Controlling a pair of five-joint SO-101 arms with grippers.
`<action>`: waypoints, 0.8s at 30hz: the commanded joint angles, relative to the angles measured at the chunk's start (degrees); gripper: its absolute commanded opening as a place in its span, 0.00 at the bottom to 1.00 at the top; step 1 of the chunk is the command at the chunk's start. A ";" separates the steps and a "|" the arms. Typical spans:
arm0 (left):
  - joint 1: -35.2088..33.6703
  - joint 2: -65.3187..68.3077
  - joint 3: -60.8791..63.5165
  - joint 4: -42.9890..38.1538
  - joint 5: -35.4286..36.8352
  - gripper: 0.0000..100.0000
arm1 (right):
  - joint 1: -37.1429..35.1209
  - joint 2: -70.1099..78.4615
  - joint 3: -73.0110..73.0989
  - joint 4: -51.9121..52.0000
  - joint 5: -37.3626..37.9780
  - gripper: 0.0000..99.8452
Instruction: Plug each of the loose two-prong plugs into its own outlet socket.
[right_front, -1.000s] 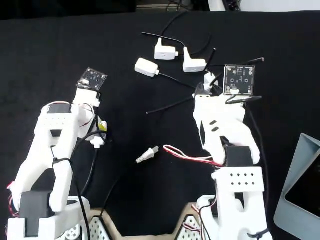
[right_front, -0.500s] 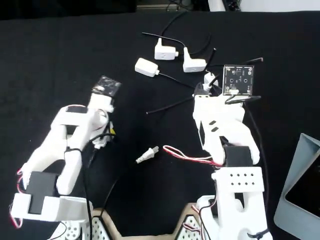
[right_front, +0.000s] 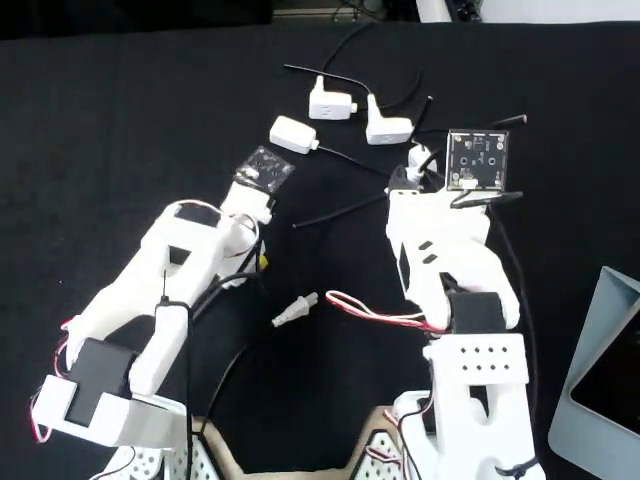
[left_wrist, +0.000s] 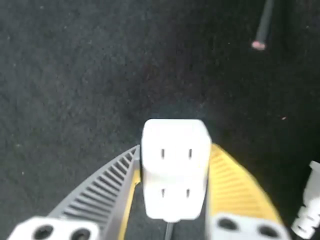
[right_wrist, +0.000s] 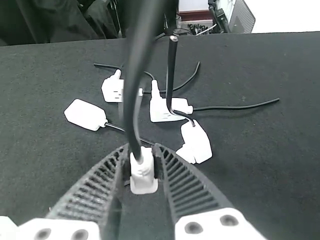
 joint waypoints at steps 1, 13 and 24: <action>-2.07 -2.90 -6.11 7.38 3.69 0.33 | -0.70 -0.75 -1.89 0.26 -0.35 0.01; -17.63 -33.93 5.76 16.18 5.10 0.32 | -13.10 -0.66 -1.01 4.04 1.49 0.01; -36.88 -48.70 25.54 6.24 10.11 0.32 | -26.20 13.85 -7.16 6.95 1.67 0.01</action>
